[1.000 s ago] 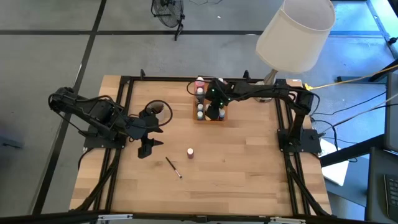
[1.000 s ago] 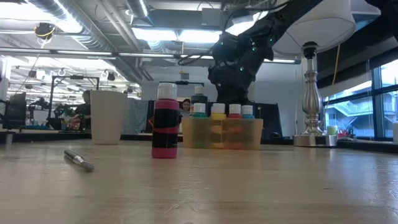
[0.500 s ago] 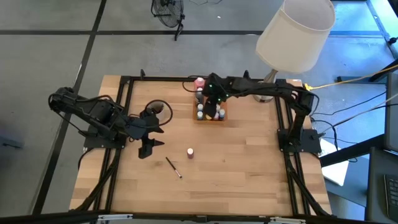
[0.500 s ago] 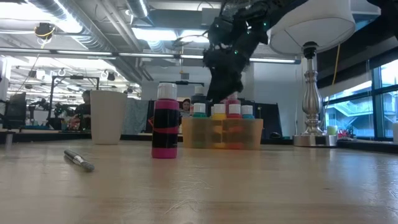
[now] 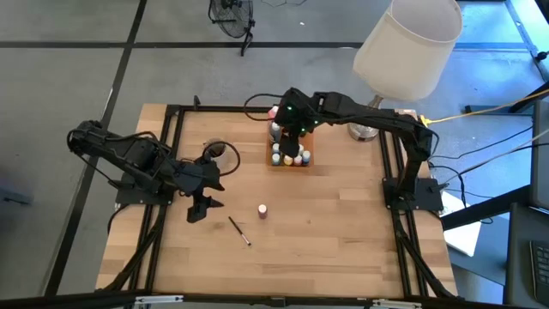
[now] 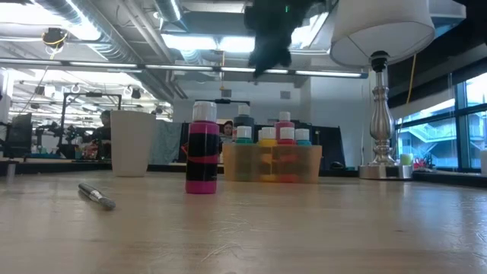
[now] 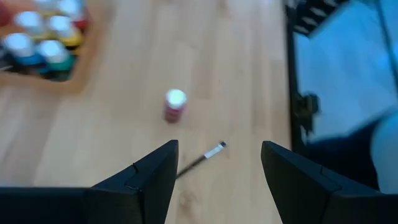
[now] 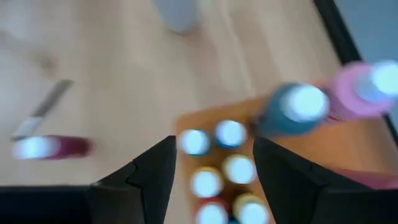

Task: Pick & Place Paint Supplies
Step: Put the silver paint brush into the white cup

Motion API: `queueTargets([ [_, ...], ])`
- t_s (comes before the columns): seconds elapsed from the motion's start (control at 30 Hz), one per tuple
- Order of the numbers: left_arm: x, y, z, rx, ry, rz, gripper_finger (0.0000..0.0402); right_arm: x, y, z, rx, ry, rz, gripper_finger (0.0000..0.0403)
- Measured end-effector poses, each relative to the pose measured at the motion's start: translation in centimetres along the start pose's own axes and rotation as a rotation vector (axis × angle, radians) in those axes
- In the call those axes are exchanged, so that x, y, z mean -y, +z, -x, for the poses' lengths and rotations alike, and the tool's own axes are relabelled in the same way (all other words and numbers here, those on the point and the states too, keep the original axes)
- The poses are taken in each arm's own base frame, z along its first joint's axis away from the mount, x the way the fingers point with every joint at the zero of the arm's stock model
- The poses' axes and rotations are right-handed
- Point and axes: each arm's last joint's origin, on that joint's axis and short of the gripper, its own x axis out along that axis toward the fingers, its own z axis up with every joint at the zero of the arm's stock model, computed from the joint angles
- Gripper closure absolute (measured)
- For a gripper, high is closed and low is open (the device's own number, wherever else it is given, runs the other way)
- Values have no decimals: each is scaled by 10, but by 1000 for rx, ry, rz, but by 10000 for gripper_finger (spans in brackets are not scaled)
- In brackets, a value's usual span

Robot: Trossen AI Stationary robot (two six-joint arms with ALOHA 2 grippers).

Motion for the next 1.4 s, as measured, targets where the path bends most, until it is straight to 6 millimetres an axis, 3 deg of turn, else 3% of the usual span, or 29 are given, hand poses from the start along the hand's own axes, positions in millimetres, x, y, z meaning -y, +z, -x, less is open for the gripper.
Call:
queueTargets([
  [0.2, 3, -2, 0, -54, -108, -138, 176, -45, 15, 42, 40, 243, 39, 185],
  [0.33, 4, -5, 1, -71, -110, -225, 176, -81, 14, 63, 16, 427, 78, 185],
  [0.5, 6, -10, 1, -99, -109, -305, 176, -128, -3, 74, -134, 608, 55, 185],
  [0.67, 12, -15, 3, -97, -110, -476, 176, -180, -26, 81, -288, 652, -29, 185],
  [0.8, 18, -16, -3, -95, -69, -602, 176, -227, -42, 90, -302, 673, -70, 185],
  [0.93, 27, -16, -26, -143, -2, -716, 176, -268, -57, 102, -217, 644, -126, 185],
  [1.1, 41, -17, -75, -282, 25, -795, 176, -309, -77, 120, -83, 648, -165, 185],
  [1.4, 68, -47, -157, -543, -4, -973, 176, -353, -110, 145, 100, 645, -123, 185],
])
